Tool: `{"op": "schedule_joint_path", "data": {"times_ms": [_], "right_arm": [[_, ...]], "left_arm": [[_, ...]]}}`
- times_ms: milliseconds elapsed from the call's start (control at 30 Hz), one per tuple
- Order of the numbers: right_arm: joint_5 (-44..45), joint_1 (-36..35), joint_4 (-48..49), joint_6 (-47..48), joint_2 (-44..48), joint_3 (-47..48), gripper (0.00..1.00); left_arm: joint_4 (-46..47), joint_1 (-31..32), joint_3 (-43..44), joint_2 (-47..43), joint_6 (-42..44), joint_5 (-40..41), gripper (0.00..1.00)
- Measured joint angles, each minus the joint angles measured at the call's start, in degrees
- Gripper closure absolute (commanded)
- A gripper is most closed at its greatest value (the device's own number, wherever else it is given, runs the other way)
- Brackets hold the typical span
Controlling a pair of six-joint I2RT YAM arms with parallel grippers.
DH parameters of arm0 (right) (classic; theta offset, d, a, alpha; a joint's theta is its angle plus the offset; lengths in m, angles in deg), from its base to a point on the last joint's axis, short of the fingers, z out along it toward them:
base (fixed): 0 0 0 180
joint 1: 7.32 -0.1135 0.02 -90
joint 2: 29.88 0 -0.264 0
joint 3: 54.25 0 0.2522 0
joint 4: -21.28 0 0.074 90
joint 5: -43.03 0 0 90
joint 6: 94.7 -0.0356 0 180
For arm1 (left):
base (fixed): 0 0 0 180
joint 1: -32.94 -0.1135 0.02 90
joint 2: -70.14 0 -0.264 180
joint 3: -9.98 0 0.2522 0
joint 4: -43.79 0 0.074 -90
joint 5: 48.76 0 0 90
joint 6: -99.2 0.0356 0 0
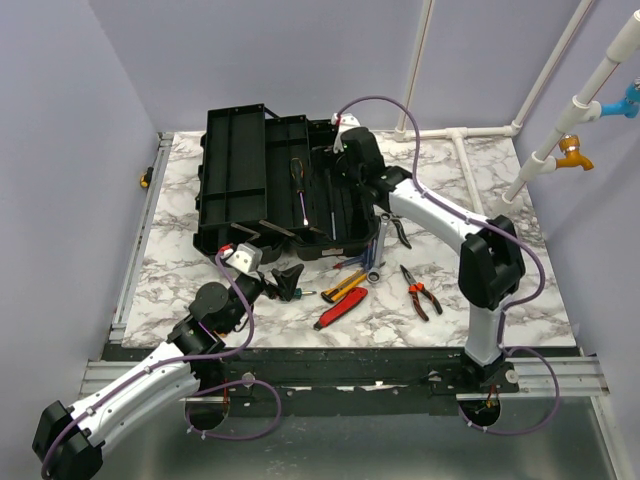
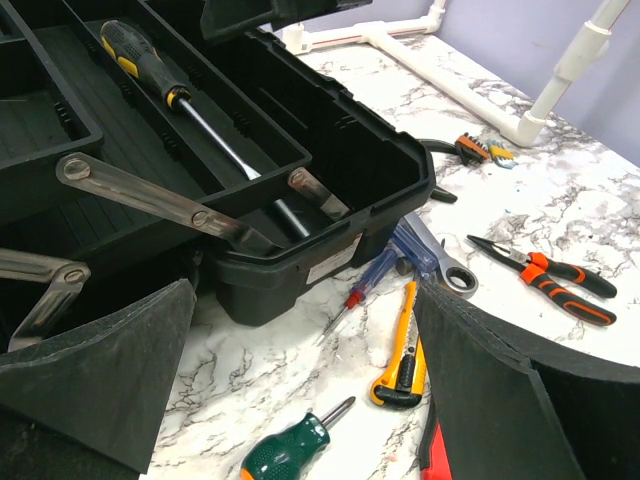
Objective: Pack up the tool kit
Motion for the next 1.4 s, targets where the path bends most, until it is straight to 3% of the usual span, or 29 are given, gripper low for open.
{"op": "schedule_joint_path", "data": {"times_ms": [333,767,867,1133,1400], "right_arm": [[2.5,0.0,1.0,-2.2,16.6,-12.2,0.14],[10.6,0.0,-6.8,-10.3,40.8,-39.7,0.14],[11.8,0.0,-8.9,-13.8,45.0,-44.0,0.0],[18.7,0.4,-19.1,-26.0,39.7,-47.3,0.0],[17.4,2.3,-20.9,-32.6,36.4,-51.3,0.0]], "left_arm": [[0.0,0.0,0.0,0.0,0.0,0.0,0.05],[0.0,0.0,0.1,-0.2,0.0,-0.3,0.05],[0.0,0.0,0.1,-0.2,0.0,-0.4,0.05],[0.0,0.0,0.2,0.9,0.0,-1.3,0.05],[0.0,0.0,0.2,1.9,0.0,-2.1,0.05]]}}
